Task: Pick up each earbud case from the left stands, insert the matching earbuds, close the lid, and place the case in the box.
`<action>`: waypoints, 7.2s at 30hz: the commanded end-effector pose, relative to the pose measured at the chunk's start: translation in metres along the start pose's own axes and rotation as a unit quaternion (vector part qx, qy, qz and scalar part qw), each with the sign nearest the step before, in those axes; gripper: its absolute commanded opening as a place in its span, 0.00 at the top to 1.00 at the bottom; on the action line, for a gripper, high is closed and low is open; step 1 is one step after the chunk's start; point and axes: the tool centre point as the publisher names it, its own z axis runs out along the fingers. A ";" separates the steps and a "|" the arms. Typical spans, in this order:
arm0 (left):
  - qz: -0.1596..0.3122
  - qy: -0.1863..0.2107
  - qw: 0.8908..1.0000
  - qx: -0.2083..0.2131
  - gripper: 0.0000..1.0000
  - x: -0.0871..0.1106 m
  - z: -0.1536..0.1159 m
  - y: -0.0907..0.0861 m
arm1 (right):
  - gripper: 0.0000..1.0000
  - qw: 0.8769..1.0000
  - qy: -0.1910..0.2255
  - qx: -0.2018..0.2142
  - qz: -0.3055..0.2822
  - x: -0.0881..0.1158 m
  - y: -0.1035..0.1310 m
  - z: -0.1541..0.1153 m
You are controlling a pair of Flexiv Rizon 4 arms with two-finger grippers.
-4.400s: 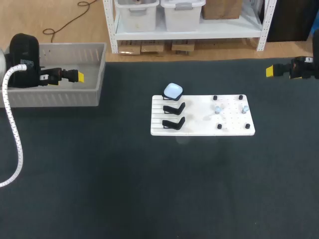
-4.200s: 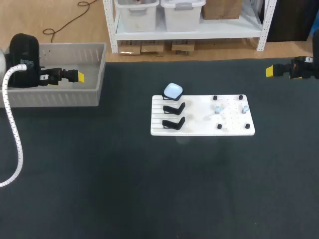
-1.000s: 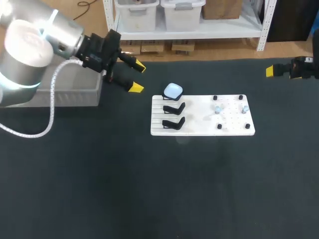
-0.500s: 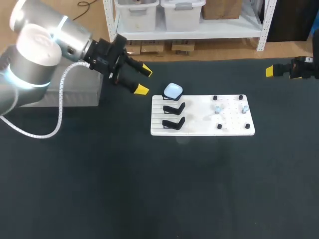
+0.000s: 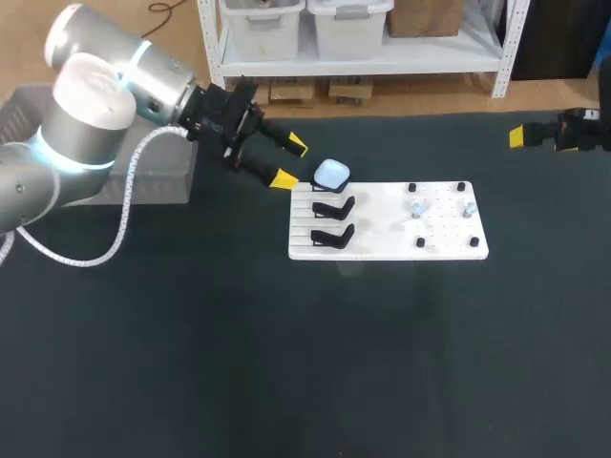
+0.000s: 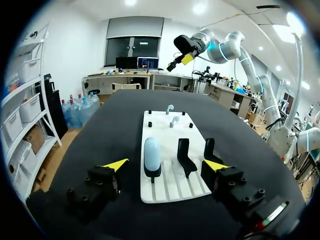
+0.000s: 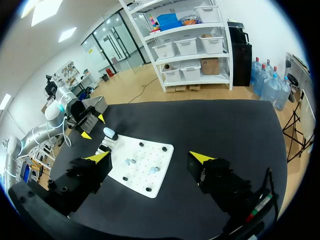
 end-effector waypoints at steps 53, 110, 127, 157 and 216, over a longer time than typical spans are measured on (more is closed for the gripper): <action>0.018 0.011 0.998 -0.065 0.51 0.008 0.050 0.023 | 0.00 1.000 0.000 0.001 0.000 0.000 0.000 0.000; 0.029 -0.016 0.991 -0.128 1.00 -0.010 0.028 0.008 | 0.00 1.000 0.000 0.001 0.000 0.000 0.000 0.000; 0.007 -0.133 0.985 -0.112 1.00 -0.081 -0.015 -0.054 | 0.00 1.000 0.000 0.001 0.000 0.000 0.000 0.000; 0.044 -0.193 0.975 -0.100 1.00 -0.114 -0.021 -0.096 | 0.00 1.000 0.000 0.001 0.000 0.000 0.000 0.000; 0.075 -0.245 0.964 -0.071 1.00 -0.115 0.023 -0.108 | 0.00 0.984 0.093 -0.027 -0.151 0.045 0.198 0.023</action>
